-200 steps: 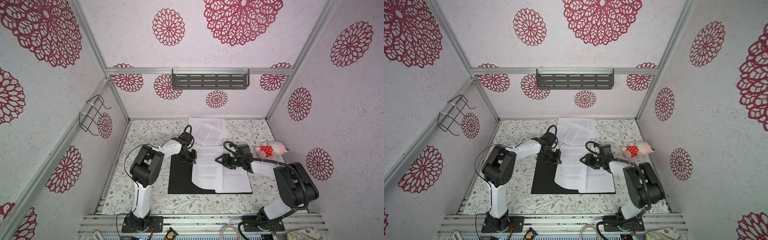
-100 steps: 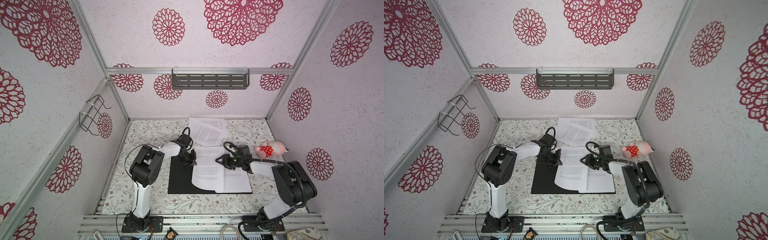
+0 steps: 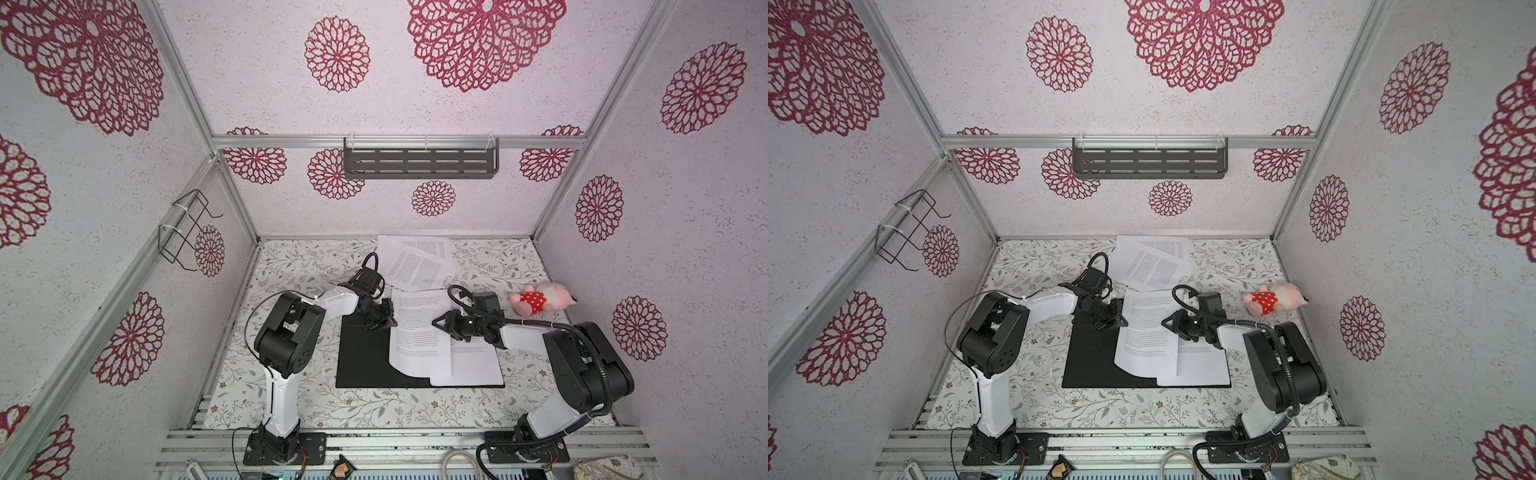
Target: Put the files into the folder
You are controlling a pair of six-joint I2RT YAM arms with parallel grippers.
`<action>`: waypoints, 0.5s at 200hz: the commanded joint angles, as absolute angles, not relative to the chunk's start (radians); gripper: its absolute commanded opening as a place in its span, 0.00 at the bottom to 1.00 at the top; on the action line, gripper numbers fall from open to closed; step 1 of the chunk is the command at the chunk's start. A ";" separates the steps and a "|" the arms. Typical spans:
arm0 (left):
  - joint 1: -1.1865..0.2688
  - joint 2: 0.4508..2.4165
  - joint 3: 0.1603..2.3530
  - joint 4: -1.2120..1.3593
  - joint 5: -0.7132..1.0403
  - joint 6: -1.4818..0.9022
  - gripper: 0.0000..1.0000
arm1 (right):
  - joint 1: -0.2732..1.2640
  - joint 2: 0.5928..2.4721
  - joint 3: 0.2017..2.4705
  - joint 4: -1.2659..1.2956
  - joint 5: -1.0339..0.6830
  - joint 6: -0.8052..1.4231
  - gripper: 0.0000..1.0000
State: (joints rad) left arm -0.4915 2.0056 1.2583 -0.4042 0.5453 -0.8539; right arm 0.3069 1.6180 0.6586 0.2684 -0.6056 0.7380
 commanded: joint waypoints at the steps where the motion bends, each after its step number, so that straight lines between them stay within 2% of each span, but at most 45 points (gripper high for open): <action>1: -0.485 1.976 1.241 -0.362 0.563 -0.885 0.00 | 0.311 1.593 0.645 0.288 -0.600 0.750 0.31; 43: -0.484 1.974 1.232 -0.358 0.561 -0.878 0.00 | 0.310 1.582 0.653 0.265 -0.594 0.743 0.18; 78: -0.481 1.934 1.230 -0.360 0.563 -0.856 0.00 | 0.311 1.543 0.682 0.176 -0.575 0.708 0.00; 87: -0.477 1.922 1.230 -0.366 0.559 -0.843 0.09 | 0.311 1.529 0.693 0.147 -0.567 0.698 0.00; 100: -0.465 1.894 1.236 -0.385 0.543 -0.812 0.30 | 0.309 1.497 0.711 0.102 -0.559 0.680 0.00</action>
